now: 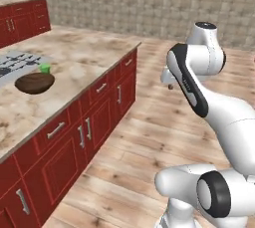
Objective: Pick the cup and bowl from the counter and place them on the counter next to the sink.
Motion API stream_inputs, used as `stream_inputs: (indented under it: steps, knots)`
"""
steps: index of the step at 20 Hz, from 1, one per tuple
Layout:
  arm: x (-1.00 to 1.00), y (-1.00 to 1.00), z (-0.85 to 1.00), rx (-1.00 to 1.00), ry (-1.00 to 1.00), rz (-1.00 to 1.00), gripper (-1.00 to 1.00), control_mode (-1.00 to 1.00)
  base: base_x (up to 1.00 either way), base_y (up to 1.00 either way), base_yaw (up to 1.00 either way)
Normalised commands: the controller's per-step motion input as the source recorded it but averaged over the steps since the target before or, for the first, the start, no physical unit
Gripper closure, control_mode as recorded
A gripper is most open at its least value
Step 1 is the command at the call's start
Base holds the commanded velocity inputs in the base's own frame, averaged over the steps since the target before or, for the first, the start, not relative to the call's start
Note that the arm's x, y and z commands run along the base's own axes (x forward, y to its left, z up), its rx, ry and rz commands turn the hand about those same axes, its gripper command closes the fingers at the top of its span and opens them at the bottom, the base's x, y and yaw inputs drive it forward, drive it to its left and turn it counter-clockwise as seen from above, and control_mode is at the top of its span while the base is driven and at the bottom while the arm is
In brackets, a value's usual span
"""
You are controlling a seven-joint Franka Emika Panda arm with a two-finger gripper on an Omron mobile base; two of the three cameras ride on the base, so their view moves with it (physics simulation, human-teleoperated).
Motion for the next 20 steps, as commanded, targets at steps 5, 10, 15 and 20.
stream_inputs:
  steps: [5,10,15,20]
  knots:
    - [0.00,0.00,0.00,0.00,0.00,0.00,-1.00,1.00,0.99,-0.40,0.67]
    - [0.00,0.00,0.00,0.00,0.00,0.00,-1.00,1.00,0.99,-0.75,0.59]
    - [0.00,0.00,0.00,0.00,0.00,0.00,-1.00,1.00,1.00,-0.83,0.51]
    - [0.00,0.00,0.00,0.00,0.00,0.00,-1.00,1.00,1.00,-0.57,0.63]
